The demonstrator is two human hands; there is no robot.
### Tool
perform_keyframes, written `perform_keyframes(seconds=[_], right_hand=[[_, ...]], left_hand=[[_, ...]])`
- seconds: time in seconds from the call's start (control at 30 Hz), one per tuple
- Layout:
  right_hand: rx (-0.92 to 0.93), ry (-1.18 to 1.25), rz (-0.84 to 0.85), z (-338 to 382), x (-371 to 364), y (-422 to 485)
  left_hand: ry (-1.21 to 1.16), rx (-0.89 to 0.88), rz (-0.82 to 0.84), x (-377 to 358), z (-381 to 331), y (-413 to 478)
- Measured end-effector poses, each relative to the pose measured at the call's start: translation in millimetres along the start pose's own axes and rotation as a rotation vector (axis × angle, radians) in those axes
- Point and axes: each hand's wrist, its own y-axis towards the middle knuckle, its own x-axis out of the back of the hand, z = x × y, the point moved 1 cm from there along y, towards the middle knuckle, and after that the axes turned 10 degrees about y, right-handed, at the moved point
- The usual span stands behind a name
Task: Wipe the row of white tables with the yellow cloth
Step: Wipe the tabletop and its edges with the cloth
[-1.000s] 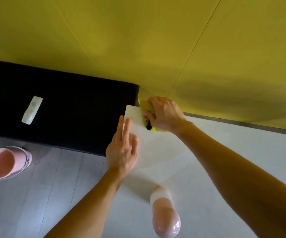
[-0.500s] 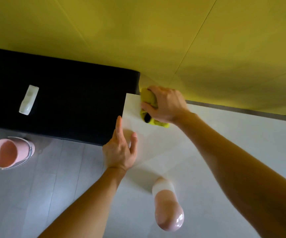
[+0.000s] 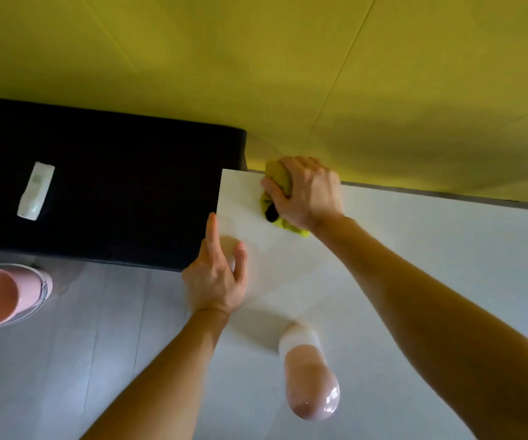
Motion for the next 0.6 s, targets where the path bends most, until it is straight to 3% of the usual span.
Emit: perform_keyframes(seconds=[0.13,0.2,0.4,0.47,0.6], right_hand=[[0.098,-0.029,0.152,75.4,-52.9,39.1],[0.092,-0.006,0.155,57.8,-42.3,34.6],[-0.138,-0.054,-0.113,-87.6,57.9,-37.6],[-0.164,-0.091,-0.142,-91.7,62.9,-41.8],[-0.095,-0.065,-0.067,-26.8,16.6,-15.6]], left_hand=[[-0.027,0.013,-0.022,-4.2,2.4,1.3],[-0.037,0.015,-0.035,-5.0,3.1,1.5],[-0.010,-0.005,-0.066,-5.4,4.0,0.5],[0.017,0.005,-0.076,-7.4,5.3,1.3],[0.030,-0.009,-0.107,-9.7,5.7,0.8]])
